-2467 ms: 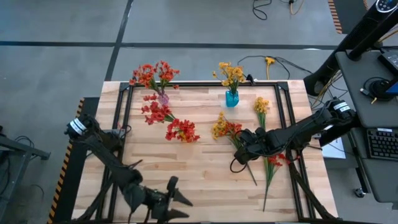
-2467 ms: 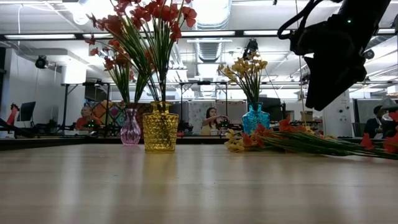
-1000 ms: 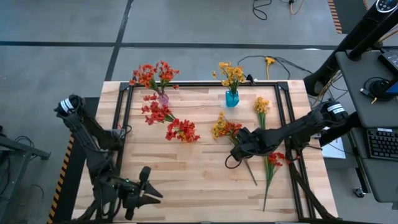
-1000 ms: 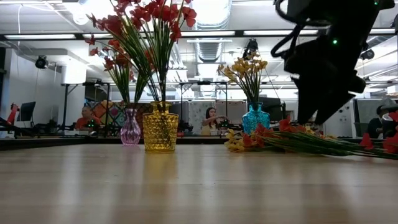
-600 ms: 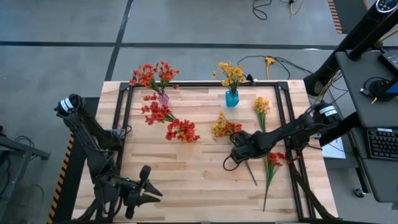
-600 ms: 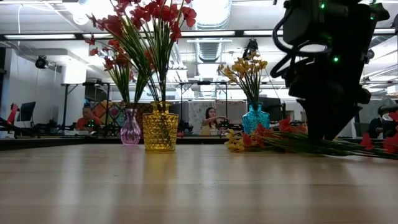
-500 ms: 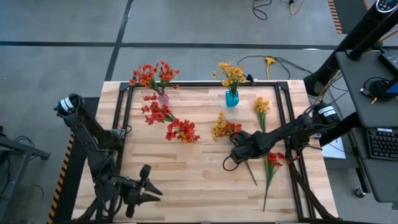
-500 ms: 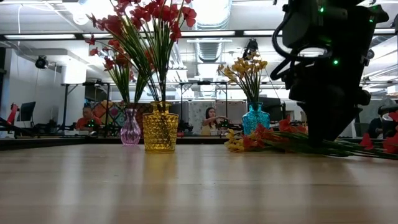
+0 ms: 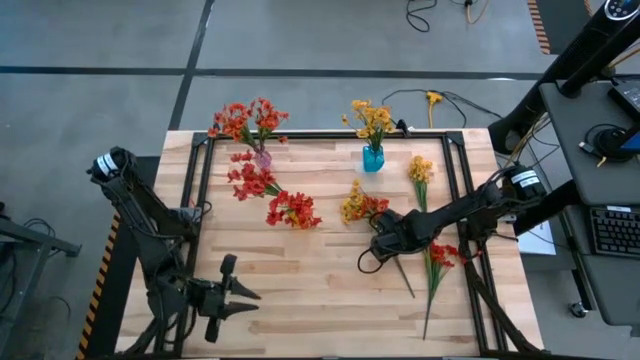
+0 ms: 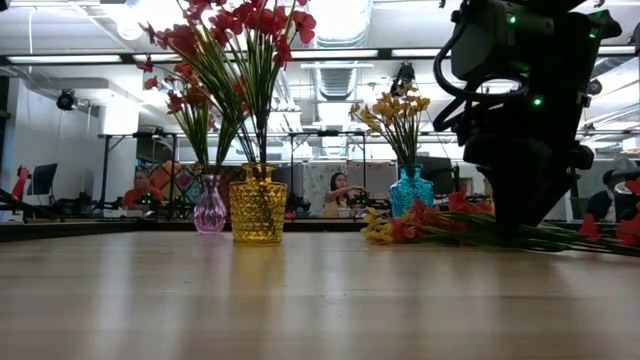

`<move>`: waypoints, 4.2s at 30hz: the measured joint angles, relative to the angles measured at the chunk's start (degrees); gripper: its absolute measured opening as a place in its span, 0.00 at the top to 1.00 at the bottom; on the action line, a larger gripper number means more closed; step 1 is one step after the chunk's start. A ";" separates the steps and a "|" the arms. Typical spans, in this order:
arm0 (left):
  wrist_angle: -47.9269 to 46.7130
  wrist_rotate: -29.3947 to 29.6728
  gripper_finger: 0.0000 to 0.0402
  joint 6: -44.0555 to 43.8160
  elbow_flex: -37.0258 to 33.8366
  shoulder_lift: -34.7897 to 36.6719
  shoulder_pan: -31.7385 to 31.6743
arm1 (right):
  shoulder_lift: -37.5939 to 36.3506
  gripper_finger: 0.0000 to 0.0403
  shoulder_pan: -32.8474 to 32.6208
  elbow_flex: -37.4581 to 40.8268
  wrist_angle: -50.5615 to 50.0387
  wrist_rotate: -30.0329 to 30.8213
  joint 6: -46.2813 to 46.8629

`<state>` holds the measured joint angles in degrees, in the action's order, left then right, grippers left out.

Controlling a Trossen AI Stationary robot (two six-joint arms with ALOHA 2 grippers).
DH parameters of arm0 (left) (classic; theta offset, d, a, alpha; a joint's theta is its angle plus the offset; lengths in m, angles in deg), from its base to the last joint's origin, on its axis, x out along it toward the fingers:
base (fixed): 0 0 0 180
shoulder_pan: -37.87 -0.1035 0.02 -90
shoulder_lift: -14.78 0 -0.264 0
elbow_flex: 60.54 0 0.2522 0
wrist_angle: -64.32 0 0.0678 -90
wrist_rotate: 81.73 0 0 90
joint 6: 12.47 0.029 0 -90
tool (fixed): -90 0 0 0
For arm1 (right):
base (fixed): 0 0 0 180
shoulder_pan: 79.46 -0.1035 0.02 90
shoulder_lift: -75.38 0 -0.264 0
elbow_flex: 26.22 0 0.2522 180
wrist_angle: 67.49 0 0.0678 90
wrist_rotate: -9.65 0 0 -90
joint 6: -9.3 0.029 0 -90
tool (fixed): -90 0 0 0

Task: Sort flowers into vase by color
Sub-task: Put the left yellow flower into the blue vase

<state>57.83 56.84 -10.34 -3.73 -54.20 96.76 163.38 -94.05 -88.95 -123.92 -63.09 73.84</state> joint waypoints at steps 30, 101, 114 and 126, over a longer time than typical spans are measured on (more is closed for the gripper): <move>-1.40 12.38 0.81 1.86 0.31 3.51 0.02 | -10.85 0.30 18.71 -0.45 -8.03 -11.31 -36.94; -1.76 12.40 0.81 1.55 0.31 3.47 0.00 | -1.99 0.96 0.50 -22.91 -47.24 14.39 -32.70; -1.70 12.36 0.81 -1.83 0.31 3.38 0.00 | -0.45 0.96 0.70 -23.76 -47.34 21.49 -32.04; 16.13 12.40 0.78 3.24 0.33 -4.18 -3.84 | -1.23 0.96 0.30 -29.45 -47.39 24.74 -21.16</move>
<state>73.97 69.24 -7.10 -3.40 -58.39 92.92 162.16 -93.75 -118.40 -171.31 -38.35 52.68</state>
